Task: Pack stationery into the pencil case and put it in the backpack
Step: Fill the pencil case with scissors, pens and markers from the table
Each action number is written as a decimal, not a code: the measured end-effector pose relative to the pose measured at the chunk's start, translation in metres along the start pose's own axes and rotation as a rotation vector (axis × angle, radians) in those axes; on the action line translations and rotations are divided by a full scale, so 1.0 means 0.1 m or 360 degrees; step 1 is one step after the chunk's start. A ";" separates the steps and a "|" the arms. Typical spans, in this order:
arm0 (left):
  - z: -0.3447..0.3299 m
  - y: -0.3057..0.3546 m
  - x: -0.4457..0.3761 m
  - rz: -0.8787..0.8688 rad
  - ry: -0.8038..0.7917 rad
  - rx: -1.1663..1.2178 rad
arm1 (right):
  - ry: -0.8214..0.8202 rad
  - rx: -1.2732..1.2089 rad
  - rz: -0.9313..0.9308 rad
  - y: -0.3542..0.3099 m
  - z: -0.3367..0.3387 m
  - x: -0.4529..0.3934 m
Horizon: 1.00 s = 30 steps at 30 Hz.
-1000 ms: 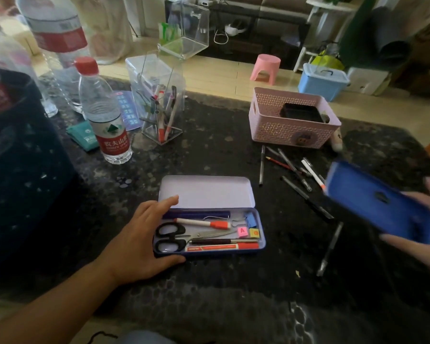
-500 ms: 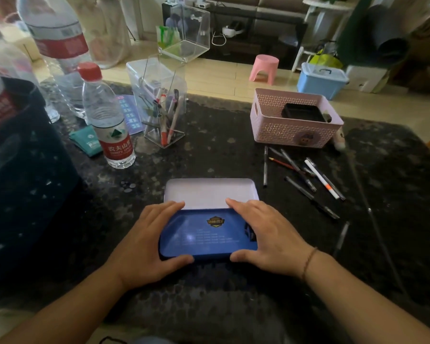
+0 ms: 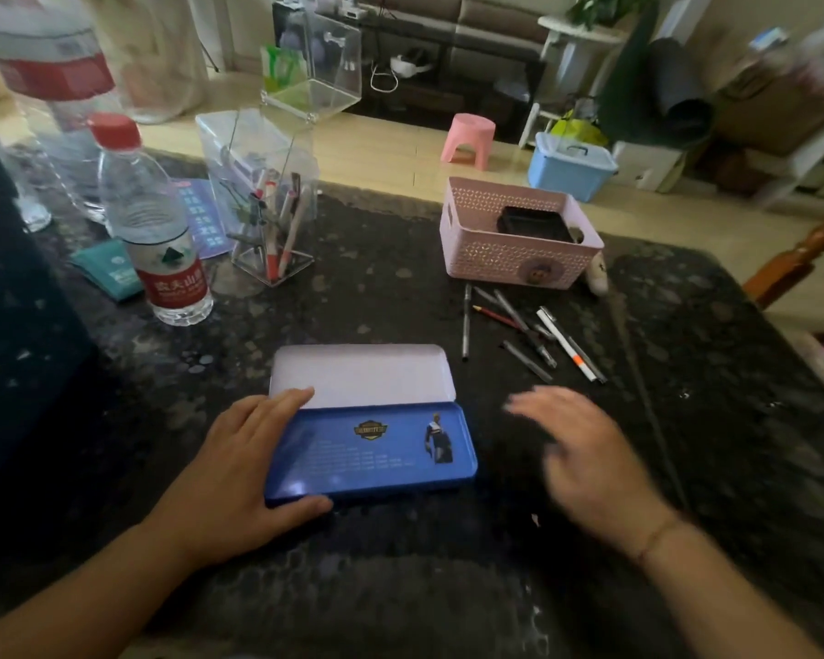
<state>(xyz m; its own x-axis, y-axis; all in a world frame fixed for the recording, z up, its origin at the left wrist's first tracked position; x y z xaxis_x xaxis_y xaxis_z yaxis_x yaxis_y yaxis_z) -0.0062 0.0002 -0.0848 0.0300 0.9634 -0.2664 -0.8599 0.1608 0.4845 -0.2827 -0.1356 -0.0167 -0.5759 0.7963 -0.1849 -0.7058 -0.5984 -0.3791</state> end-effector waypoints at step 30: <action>0.02 0.14 -0.01 -0.0307 0.0035 -0.0004 | 0.0303 -0.0133 -0.0254 -0.72 -0.70 -0.26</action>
<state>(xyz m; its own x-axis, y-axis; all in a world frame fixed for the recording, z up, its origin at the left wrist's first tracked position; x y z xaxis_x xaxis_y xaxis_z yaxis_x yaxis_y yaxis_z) -0.0176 0.0016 -0.0762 0.1831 0.9098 -0.3725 -0.8404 0.3414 0.4208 -0.1881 -0.1067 -0.0476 -0.3665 0.8870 -0.2808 -0.7404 -0.4608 -0.4893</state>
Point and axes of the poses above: each hand's wrist, its own x-axis away from the middle knuckle, its own z-axis out of the back of the hand, y = z × x, the point moved 8 cm from there along -x, towards the middle knuckle, and after that the axes turned 9 degrees about -z, right-handed, at the moved point
